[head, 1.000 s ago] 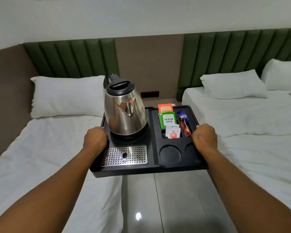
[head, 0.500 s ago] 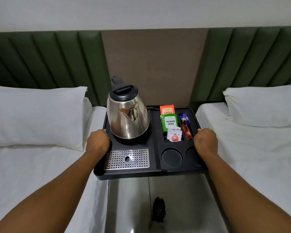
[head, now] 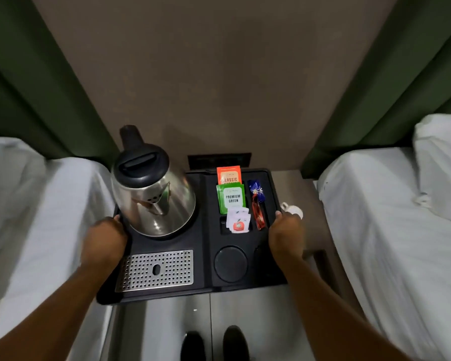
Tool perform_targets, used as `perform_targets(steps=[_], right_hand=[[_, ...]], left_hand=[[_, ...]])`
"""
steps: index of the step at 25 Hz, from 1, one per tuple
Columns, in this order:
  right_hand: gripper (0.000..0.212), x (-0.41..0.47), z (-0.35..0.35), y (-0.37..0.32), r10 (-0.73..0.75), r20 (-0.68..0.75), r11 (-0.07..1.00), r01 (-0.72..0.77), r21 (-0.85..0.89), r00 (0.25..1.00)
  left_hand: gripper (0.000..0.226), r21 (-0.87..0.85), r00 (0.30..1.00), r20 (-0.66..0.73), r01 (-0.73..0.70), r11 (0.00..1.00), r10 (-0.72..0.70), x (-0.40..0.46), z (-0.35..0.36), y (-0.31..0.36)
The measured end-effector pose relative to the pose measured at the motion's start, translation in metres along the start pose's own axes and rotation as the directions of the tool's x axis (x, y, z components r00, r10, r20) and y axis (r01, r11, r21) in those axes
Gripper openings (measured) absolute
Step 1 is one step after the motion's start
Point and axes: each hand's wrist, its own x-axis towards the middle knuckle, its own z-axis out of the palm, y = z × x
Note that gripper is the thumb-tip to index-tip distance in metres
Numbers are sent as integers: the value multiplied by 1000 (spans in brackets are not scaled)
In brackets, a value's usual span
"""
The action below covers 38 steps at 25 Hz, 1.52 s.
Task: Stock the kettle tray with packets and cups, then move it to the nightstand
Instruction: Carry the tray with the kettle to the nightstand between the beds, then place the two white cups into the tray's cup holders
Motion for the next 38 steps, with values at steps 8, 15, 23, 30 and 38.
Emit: perform_targets(steps=[8, 15, 23, 30, 38], right_hand=[[38, 70, 193, 63, 50, 59, 999, -51, 16, 997], [35, 114, 253, 76, 50, 98, 999, -49, -18, 994], [23, 113, 221, 75, -45, 200, 999, 45, 5, 979], [83, 155, 117, 126, -15, 33, 963, 24, -270, 999], [95, 231, 146, 158, -25, 404, 941, 158, -299, 914]], left_hand=[[11, 250, 946, 309, -182, 951, 100, 73, 182, -48], [17, 55, 998, 25, 58, 997, -59, 101, 250, -44], [28, 6, 995, 31, 91, 996, -91, 116, 274, -52], [60, -328, 891, 211, -322, 888, 402, -73, 290, 143], [70, -139, 732, 375, -562, 815, 569, 47, 353, 339]])
